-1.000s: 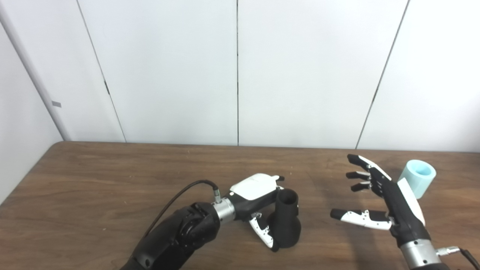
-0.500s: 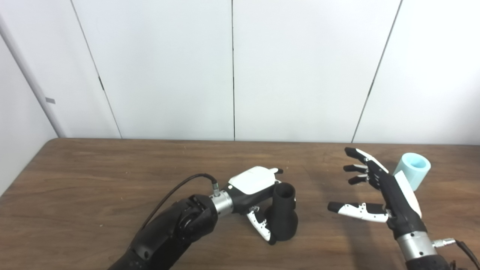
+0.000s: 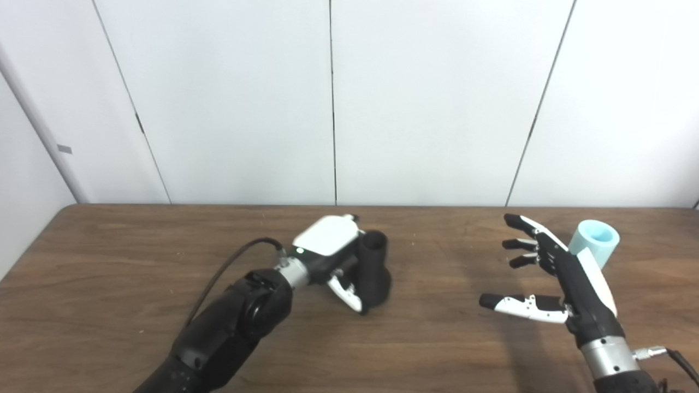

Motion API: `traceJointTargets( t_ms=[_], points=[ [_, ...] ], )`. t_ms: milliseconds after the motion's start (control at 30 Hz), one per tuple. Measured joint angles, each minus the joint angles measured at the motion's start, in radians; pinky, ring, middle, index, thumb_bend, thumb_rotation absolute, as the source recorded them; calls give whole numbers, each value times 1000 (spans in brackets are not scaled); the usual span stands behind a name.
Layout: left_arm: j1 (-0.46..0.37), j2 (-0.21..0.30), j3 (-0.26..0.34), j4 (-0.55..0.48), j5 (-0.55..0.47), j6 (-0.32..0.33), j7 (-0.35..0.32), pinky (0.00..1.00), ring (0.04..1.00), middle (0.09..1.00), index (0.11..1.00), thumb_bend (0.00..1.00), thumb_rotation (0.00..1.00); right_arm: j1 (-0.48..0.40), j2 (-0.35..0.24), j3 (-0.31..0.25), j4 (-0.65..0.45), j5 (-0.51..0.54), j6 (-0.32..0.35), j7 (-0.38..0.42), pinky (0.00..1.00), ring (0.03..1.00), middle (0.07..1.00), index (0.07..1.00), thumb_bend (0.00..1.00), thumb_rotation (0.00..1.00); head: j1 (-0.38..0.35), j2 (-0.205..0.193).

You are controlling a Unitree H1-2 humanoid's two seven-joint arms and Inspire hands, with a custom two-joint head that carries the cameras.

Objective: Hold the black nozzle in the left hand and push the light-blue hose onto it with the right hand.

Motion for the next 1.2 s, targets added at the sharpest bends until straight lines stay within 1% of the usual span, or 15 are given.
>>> traceJointTargets(
  t_ms=[67, 200, 333, 400, 433, 700, 933, 1067, 1200],
  points=[
    [-4, 0, 6, 12, 0, 16, 8, 1000, 653, 484, 488, 526, 0, 0, 0, 0, 0, 0, 0, 0, 597, 741, 864, 841, 696, 253, 0, 0],
    [-9, -1, 1, 38, 0, 18, 48, 1000, 645, 483, 489, 526, 0, 0, 0, 0, 0, 1, 0, 0, 597, 741, 864, 841, 698, 258, -2, 0],
    [-12, -2, -9, 65, -1, 4, 92, 1000, 647, 483, 489, 526, 0, 0, 0, 0, 0, 1, 0, 1, 598, 741, 864, 841, 698, 259, 0, 2],
    [-11, -2, -10, 69, -3, -10, 101, 1000, 659, 482, 489, 526, 0, 0, 0, 0, 0, 1, 0, 1, 598, 741, 864, 841, 698, 259, 0, 2],
    [-11, -2, -10, 70, -5, -15, 102, 1000, 667, 482, 489, 526, 0, 0, 0, 0, 0, 1, 0, 1, 598, 741, 864, 841, 698, 259, 0, 2],
    [-11, 0, -18, 75, -33, -58, 100, 1000, 628, 462, 502, 525, 0, 0, 0, 0, 0, 3, 1, 1, 599, 741, 864, 842, 698, 259, -3, 6],
    [-13, 0, -35, 75, -59, -76, 99, 1000, 627, 468, 497, 525, 0, 0, 0, 0, -1, 5, 1, 1, 598, 741, 864, 841, 698, 259, -5, 9],
    [-24, 0, -44, 84, -75, -104, 76, 1000, 633, 482, 488, 526, 0, 0, 0, 0, -3, 5, 1, 1, 598, 741, 864, 841, 701, 264, -6, 11],
    [-34, 0, -52, 86, -84, -108, 55, 1000, 639, 489, 483, 526, 0, 0, 0, 0, -3, 5, 1, 1, 597, 740, 864, 841, 702, 265, -6, 12]
  ],
)
